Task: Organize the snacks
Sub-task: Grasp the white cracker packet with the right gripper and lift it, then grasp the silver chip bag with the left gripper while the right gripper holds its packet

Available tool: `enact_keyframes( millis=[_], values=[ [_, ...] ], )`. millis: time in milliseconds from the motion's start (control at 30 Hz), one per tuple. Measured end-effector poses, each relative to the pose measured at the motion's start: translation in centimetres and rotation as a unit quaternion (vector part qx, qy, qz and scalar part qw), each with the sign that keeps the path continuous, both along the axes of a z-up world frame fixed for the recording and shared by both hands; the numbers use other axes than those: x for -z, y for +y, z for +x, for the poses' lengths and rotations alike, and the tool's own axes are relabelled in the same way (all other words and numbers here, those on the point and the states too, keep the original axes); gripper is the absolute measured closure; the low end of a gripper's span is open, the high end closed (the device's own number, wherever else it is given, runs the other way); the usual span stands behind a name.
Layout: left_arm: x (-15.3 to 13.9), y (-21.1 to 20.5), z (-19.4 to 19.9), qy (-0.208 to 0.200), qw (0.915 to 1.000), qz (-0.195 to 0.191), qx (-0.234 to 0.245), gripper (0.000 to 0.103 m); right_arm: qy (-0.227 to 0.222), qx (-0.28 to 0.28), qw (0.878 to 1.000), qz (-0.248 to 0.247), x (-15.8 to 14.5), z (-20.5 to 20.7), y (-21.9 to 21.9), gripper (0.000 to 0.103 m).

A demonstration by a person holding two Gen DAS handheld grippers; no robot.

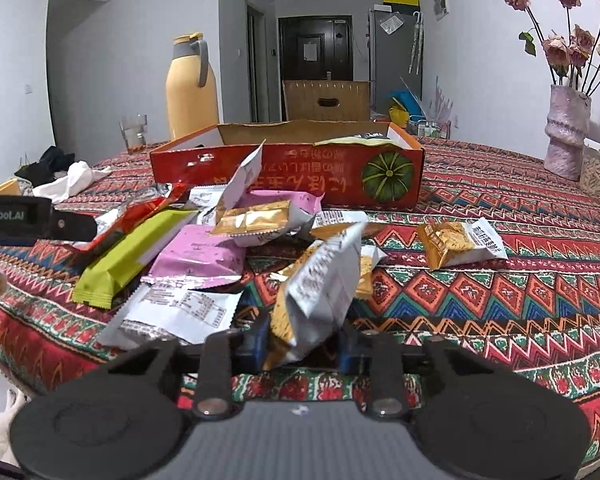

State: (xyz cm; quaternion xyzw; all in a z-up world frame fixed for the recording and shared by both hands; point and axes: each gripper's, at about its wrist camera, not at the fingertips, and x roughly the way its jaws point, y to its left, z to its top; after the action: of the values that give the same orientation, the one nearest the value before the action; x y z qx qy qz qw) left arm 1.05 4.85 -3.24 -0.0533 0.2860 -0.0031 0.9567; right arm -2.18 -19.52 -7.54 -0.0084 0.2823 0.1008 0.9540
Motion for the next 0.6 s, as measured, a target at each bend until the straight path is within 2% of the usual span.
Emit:
enact_keyframes(
  millis=[267,600],
  values=[
    [-0.2,0.1,0.1,-0.001,1.0000,-0.001,-0.002,0.000,-0.032,0.000,0.999,0.017,-1.0,-0.6,-0.7,0.085],
    [-0.3,1.0,1.4,-0.002,0.9998,-0.001,-0.018,0.000,-0.079,0.013,0.996,0.031,-3.2,-0.8,-2.0,0.085]
  ],
)
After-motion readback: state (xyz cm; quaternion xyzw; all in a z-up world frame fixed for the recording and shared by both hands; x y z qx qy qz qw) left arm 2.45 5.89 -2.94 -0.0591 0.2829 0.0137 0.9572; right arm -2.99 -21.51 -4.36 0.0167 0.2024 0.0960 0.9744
